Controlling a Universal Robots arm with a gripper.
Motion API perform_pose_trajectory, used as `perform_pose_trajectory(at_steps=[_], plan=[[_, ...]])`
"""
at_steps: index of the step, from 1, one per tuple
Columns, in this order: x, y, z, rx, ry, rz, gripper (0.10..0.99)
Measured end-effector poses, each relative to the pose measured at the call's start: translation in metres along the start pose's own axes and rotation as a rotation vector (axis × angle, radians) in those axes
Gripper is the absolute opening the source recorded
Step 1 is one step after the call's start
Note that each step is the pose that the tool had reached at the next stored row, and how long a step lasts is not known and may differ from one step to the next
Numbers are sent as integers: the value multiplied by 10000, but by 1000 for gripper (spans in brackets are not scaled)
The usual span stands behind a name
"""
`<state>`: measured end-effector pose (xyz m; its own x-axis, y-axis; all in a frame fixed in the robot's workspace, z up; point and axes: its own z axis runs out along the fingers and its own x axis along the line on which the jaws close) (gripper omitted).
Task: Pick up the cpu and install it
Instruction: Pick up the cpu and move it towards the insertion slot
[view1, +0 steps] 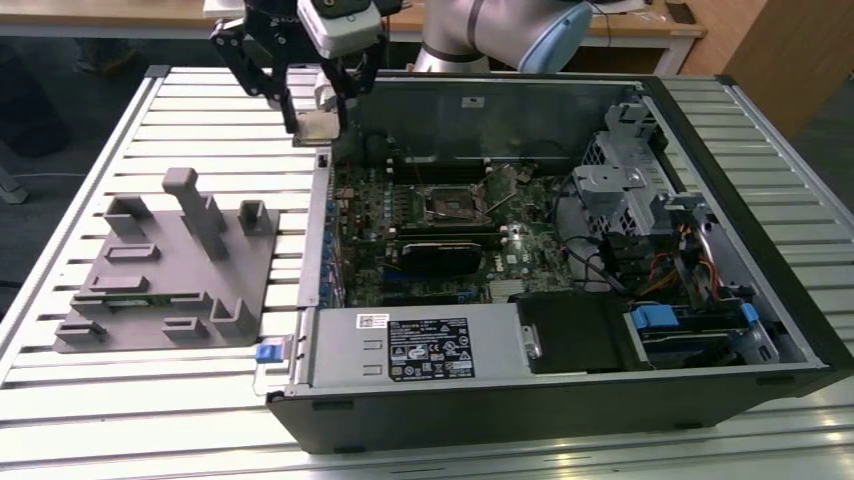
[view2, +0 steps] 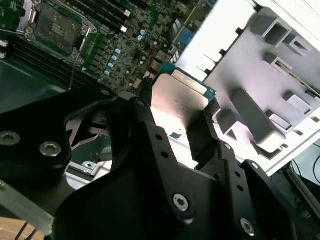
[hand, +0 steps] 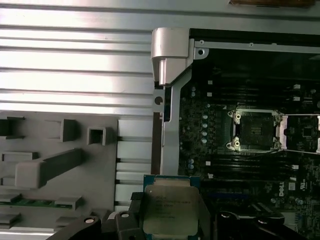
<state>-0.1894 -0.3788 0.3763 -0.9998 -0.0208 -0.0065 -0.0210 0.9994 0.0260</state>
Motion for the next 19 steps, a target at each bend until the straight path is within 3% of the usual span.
perform_pose_trajectory(at_steps=[7,19], plan=[[-109,64,11,0,0,-1,529],[-314,113,25,0,0,-1,529]])
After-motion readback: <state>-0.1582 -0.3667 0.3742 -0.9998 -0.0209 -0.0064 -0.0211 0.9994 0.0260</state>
